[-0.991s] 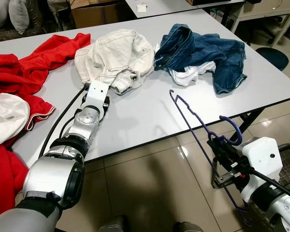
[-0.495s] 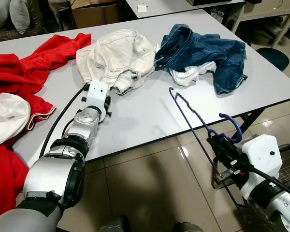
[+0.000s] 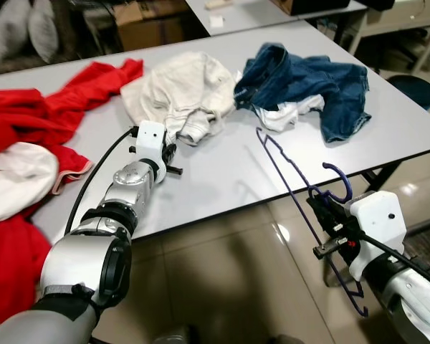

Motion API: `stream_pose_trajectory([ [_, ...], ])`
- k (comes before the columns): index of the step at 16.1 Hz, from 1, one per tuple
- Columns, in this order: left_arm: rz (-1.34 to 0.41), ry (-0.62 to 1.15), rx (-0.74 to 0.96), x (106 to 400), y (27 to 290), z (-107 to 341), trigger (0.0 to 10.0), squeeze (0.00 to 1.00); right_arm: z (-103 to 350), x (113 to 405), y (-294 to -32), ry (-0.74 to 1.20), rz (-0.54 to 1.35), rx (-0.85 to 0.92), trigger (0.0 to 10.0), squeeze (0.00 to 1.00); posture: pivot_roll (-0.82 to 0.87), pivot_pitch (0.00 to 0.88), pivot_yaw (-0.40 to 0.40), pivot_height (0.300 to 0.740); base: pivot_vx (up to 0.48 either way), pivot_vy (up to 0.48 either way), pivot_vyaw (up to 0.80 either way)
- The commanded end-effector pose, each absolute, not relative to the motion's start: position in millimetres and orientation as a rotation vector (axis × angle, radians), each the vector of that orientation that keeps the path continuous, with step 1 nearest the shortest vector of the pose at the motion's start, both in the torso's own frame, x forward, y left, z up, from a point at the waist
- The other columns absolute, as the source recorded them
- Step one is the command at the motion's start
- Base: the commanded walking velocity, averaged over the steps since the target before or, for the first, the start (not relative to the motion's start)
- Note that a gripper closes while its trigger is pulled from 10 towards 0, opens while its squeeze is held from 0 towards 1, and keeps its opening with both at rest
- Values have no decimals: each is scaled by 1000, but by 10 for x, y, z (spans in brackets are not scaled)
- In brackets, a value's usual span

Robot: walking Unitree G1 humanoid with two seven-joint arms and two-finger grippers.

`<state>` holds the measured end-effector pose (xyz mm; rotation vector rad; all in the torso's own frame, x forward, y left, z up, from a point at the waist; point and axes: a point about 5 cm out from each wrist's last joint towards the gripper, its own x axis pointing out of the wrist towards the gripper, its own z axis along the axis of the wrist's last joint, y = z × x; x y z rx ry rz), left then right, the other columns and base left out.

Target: Hang hanger

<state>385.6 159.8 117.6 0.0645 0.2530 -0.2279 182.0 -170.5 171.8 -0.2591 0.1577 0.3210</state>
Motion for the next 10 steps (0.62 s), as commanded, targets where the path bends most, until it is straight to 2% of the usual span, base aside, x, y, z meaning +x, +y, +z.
stream_pose_trajectory([
  [1,-263,188,3,3930,1566,1362,0,0,1693,1864,-1713,138,315,-268,10000,0,-78,0,129,740,0,0,0],
  [4,-364,121,-77,3997,1452,1579,0,0,1692,1945,-1756,111,308,-276,10000,0,-67,0,145,740,0,0,0],
  [6,-533,20,-162,4074,1295,1960,0,0,1730,2051,-1754,70,350,-282,10000,0,-56,0,146,740,0,0,0],
  [10,-616,-143,-334,4171,1260,2641,0,0,1693,2113,-1673,62,476,-309,10000,0,-25,0,121,740,0,0,0],
])
